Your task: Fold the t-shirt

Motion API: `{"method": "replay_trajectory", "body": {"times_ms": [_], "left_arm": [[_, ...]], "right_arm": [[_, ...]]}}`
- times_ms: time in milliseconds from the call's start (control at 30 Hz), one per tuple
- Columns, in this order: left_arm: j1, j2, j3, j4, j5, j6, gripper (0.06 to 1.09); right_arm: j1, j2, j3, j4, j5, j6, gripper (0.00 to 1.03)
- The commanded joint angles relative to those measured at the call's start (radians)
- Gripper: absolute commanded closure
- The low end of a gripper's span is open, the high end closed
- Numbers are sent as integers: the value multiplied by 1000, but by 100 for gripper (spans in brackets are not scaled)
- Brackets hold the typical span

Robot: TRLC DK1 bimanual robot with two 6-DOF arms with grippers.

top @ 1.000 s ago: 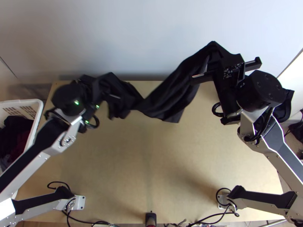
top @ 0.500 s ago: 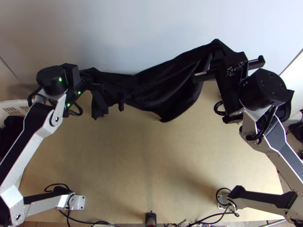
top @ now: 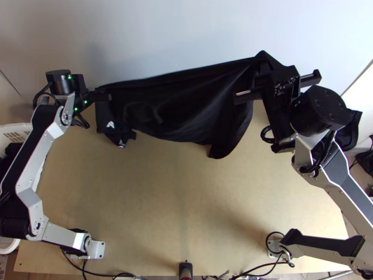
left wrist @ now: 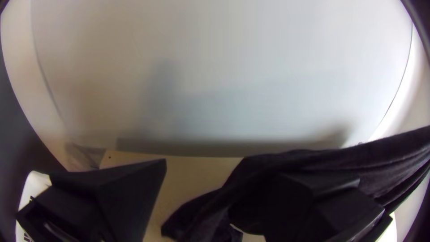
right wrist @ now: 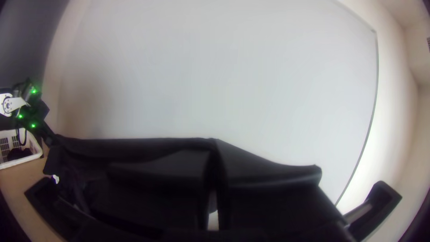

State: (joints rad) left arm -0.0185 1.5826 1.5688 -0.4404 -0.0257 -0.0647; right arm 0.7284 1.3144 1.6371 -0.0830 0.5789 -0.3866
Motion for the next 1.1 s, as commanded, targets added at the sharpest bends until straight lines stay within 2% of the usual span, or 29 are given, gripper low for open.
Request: {"method": "replay_trajectory", "body": {"times_ms": [0, 333, 633, 733, 900, 1067], "left_arm": [[5, 4, 46, -90, 6, -14, 10], [-66, -138, 54, -100, 32, -34, 10], [-12, -115, 154, -90, 30, -32, 11], [34, -72, 243, -90, 30, -50, 11], [91, -13, 379, -101, 30, -81, 11], [92, -15, 398, -110, 30, -112, 11]], "right_arm": [[3, 2, -6, 3, -1, 3, 100], [3, 3, -11, 3, -1, 3, 100], [26, -20, -66, -15, -1, 26, 100], [46, -33, -79, -100, -4, 74, 100], [83, -52, -131, -146, -14, 143, 100], [114, -52, -137, -235, -67, 258, 100]]}}
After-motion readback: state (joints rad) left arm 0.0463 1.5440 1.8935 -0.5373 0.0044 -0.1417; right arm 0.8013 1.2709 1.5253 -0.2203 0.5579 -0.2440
